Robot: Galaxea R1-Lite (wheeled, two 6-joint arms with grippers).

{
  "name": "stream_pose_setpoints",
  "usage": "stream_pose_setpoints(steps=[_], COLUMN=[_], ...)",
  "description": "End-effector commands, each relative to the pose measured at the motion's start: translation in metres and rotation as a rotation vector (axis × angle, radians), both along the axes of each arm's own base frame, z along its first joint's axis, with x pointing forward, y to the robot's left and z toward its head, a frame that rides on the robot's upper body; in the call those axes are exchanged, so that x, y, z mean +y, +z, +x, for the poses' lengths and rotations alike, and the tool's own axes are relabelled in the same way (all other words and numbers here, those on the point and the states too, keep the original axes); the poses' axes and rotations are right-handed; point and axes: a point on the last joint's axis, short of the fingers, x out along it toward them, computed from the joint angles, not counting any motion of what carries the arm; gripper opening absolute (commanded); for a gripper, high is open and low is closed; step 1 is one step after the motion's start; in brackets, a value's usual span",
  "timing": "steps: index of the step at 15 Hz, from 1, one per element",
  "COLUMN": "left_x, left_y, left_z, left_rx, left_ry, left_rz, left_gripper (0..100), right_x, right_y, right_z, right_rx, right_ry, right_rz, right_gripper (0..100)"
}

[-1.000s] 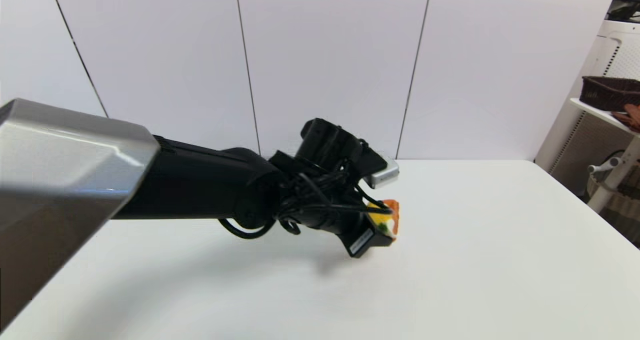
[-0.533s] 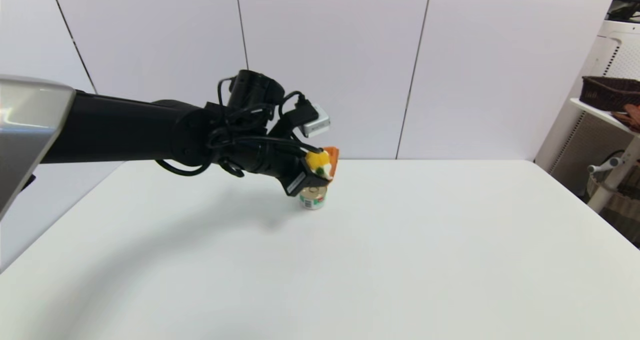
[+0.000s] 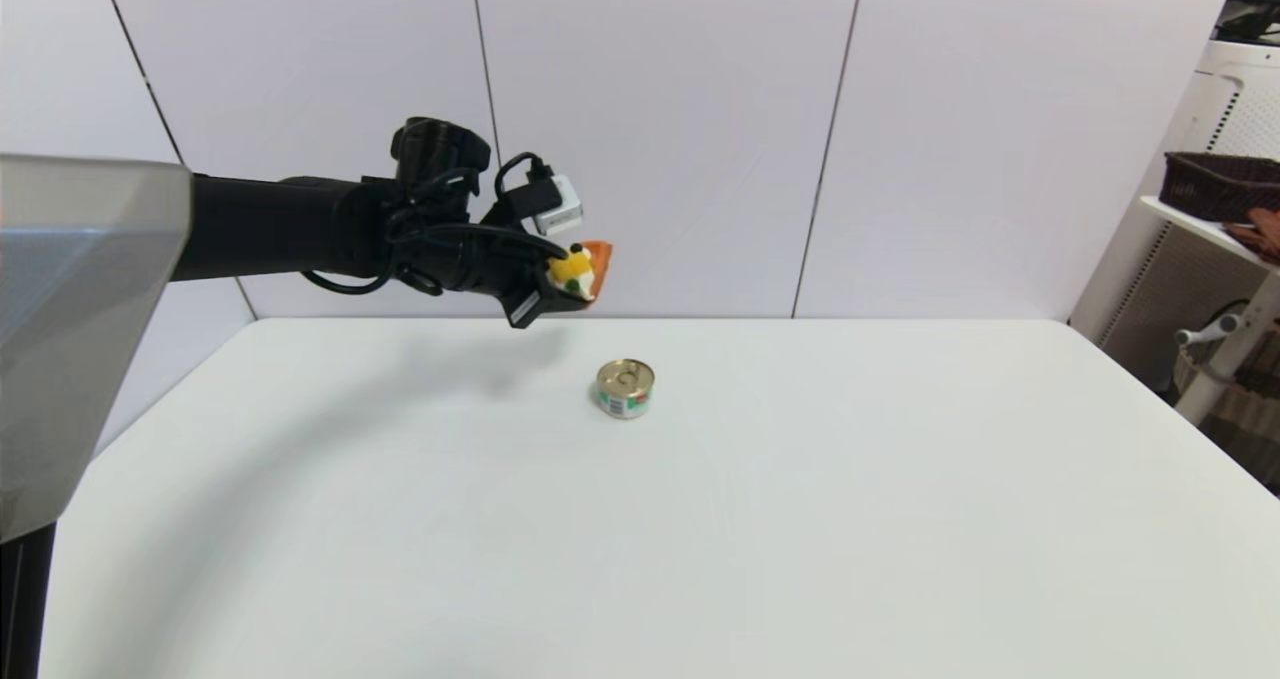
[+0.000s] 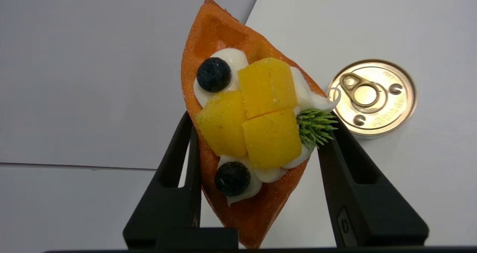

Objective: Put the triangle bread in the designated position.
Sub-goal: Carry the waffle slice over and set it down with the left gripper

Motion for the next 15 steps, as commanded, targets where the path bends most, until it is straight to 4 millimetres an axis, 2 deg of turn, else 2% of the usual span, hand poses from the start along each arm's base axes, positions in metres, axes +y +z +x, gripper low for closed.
stream_pose_setpoints(steps=[1, 5, 15], left_x=[0.001, -0.003, -0.016], left_y=[-0.042, -0.065, -0.076], left_z=[0.043, 0.051, 0.058], left_rx=[0.007, 0.053, -0.004], left_ry=[-0.043, -0.084, -0.161], left_rz=[0.006, -0.004, -0.058], left_gripper=[0, 0, 0], right_x=[0.0, 0.0, 0.0], right_y=[0.0, 0.0, 0.0], right_z=[0.0, 0.0, 0.0], right_rx=[0.001, 0.001, 0.001], right_ry=[0.001, 0.001, 0.001], right_rz=[0.0, 0.0, 0.0], right_gripper=[100, 100, 100])
